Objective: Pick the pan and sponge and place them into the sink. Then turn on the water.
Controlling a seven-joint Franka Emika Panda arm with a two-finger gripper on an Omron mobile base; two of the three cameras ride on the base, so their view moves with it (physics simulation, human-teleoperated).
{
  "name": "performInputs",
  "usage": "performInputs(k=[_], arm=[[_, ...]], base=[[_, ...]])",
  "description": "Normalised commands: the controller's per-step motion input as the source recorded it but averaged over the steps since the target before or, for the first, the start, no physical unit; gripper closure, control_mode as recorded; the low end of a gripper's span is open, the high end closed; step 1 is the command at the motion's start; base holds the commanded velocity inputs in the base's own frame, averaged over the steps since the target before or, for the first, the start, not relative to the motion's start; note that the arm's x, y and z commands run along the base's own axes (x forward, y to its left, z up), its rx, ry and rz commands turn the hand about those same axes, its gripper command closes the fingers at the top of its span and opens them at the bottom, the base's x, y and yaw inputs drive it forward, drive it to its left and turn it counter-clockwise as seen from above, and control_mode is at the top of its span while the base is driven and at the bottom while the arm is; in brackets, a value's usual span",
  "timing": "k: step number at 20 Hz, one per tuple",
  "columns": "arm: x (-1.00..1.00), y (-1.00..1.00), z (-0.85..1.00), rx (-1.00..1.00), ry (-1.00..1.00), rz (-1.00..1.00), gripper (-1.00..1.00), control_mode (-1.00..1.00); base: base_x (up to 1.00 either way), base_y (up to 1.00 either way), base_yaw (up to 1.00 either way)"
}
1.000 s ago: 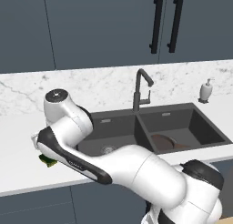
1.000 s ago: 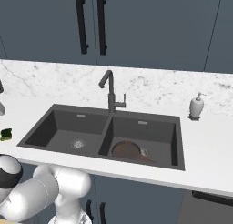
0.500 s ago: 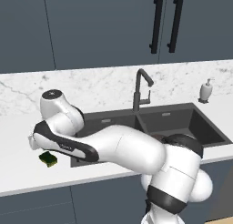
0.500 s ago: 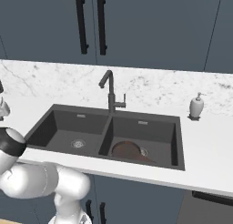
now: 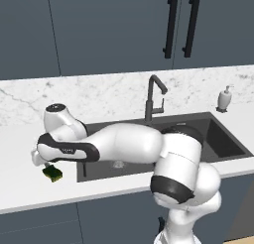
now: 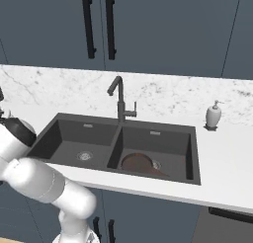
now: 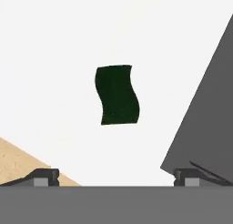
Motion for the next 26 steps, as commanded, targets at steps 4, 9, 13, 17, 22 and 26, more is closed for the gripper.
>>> performInputs(k=[4, 9, 13, 17, 22, 26], arm=[[0.1, 0.23, -0.33, -0.03, 0.0, 0.0, -1.0, -1.0], [0.08, 0.14, -0.25, -0.02, 0.0, 0.0, -1.0, -1.0], [0.11, 0.06, -0.26, -0.01, 0.0, 0.0, -1.0, -1.0], [0.03, 0.0, -0.25, 0.0, 0.03, 0.0, -1.0, -1.0], [0.02, 0.12, -0.25, -0.03, 0.0, 0.0, -1.0, -1.0], [0.11, 0.02, -0.22, -0.01, 0.0, 0.0, -1.0, -1.0]], base=[[0.0, 0.0, 0.0], [0.0, 0.0, 0.0], [0.0, 0.0, 0.0], [0.0, 0.0, 0.0], [0.0, 0.0, 0.0], [0.0, 0.0, 0.0]])
